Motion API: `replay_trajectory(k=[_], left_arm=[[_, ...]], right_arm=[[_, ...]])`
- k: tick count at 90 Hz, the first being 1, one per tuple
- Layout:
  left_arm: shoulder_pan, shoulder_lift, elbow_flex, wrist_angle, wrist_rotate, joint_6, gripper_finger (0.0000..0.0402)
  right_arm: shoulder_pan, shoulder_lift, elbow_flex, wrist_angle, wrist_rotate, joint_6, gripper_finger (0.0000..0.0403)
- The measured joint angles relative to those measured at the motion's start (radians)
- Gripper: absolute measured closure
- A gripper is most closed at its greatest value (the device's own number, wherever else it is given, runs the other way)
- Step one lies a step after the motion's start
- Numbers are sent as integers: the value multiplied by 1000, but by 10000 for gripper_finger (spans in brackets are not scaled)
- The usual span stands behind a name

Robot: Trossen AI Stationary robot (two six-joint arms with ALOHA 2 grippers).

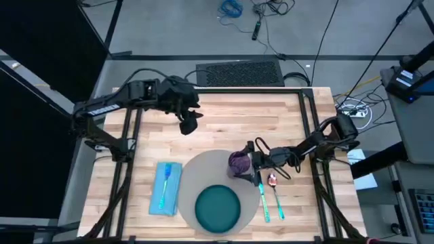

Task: Set table place
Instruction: Put the purple glass on the gray placemat to the top of the green plate

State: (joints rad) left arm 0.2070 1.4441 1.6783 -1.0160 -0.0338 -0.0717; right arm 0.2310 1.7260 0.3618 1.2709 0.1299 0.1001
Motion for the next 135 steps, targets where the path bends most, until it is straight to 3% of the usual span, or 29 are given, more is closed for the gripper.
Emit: replay_trajectory(k=[31, 42, 67, 95, 100, 115, 135], left_arm=[[0, 25, 0, 93, 0, -4, 233], [-3, 36, 0, 140, -2, -82, 233], [-57, 54, 0, 143, 5, 1, 233], [-111, 108, 0, 206, -98, 24, 233], [-117, 108, 0, 219, -47, 27, 233], [-168, 108, 0, 284, 251, 114, 233], [-289, 212, 0, 305, 268, 295, 233]], right_arm=[[0, 0, 0, -16, 0, 0, 3], [0, 0, 0, -19, 0, 0, 3], [0, 0, 0, -19, -1, 0, 3], [0, 0, 0, -18, 0, 0, 3], [0, 0, 0, -19, -1, 0, 3], [0, 0, 0, -19, -1, 0, 3], [0, 0, 0, -18, 0, 12, 3]])
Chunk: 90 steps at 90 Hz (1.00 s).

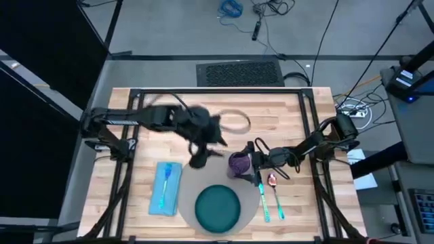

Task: Set table place
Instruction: Put the purple glass on the gray placemat to the top of the green plate

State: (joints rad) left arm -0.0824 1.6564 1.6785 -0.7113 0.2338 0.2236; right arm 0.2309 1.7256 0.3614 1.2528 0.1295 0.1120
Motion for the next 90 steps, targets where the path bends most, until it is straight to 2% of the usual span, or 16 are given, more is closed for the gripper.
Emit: replay_trajectory(k=[16, 27, 73, 90], left_arm=[[-47, 80, -2, -34, -8, 51, 233], [-68, 111, -2, -77, -58, 79, 233], [-110, 184, -1, -57, -264, 331, 233], [-105, 185, -1, -53, -273, 362, 233]], right_arm=[[0, 0, 0, -1, 0, 10, 3], [0, 0, 0, 0, 0, 11, 3], [0, 0, 0, 0, 0, 35, 3], [0, 0, 0, 0, -5, 34, 3]])
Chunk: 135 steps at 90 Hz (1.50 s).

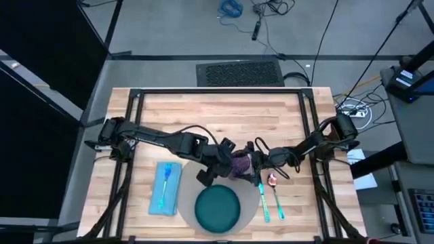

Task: Set table place
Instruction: Put the purple glass on the gray placemat to the top of the green plate

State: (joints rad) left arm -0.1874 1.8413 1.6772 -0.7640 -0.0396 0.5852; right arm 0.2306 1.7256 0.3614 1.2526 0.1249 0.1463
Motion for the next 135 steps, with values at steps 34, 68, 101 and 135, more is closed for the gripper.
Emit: replay_trajectory(k=[34, 68, 101, 135], left_arm=[[23, 40, 0, 14, 4, 6, 233], [10, 57, 11, 14, -68, 7, 348], [7, 57, 14, 3, -60, 34, 400], [9, 56, 14, -125, -84, -11, 401]], right_arm=[[0, 0, 0, 6, 0, -1, 3], [-1, 0, 0, 9, 8, -1, 3], [-1, 0, 0, 11, 9, 7, 3], [-61, -63, 2, -120, -1, 127, 3]])
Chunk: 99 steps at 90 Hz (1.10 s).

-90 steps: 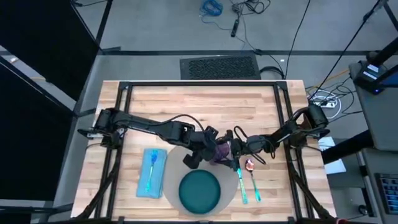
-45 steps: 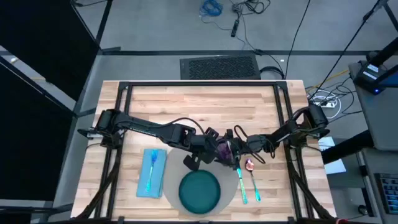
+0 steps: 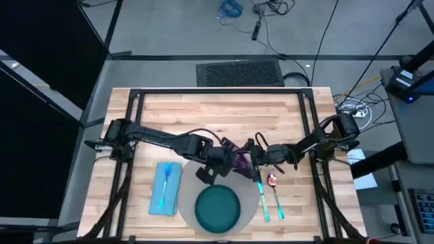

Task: Set table place
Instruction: Put the purple glass on the gray placemat to the top of the green plate

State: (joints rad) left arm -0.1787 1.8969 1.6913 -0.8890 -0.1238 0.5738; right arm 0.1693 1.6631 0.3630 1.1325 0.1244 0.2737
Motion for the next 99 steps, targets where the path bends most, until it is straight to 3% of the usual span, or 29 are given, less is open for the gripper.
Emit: replay_trajectory(k=[13, 36, 56, 66, 91, 99], left_arm=[[0, 0, 0, -36, -56, -10, 401], [0, -2, 1, -55, -69, -11, 401], [0, -2, 1, -81, -71, -19, 401], [0, -2, 2, -64, -70, -12, 401], [-30, -2, 126, -174, -64, 30, 401], [-40, -2, 171, -190, -16, 12, 401]], right_arm=[[-7, -64, 0, -100, 8, 3, 3], [-14, -188, -1, -245, 10, -11, 3], [-37, -320, -1, -488, 111, -21, 3], [-53, -370, -1, -560, 113, -15, 3], [-142, -597, -1, -806, 121, -56, 3], [-183, -690, -1, -863, 121, -77, 3]])
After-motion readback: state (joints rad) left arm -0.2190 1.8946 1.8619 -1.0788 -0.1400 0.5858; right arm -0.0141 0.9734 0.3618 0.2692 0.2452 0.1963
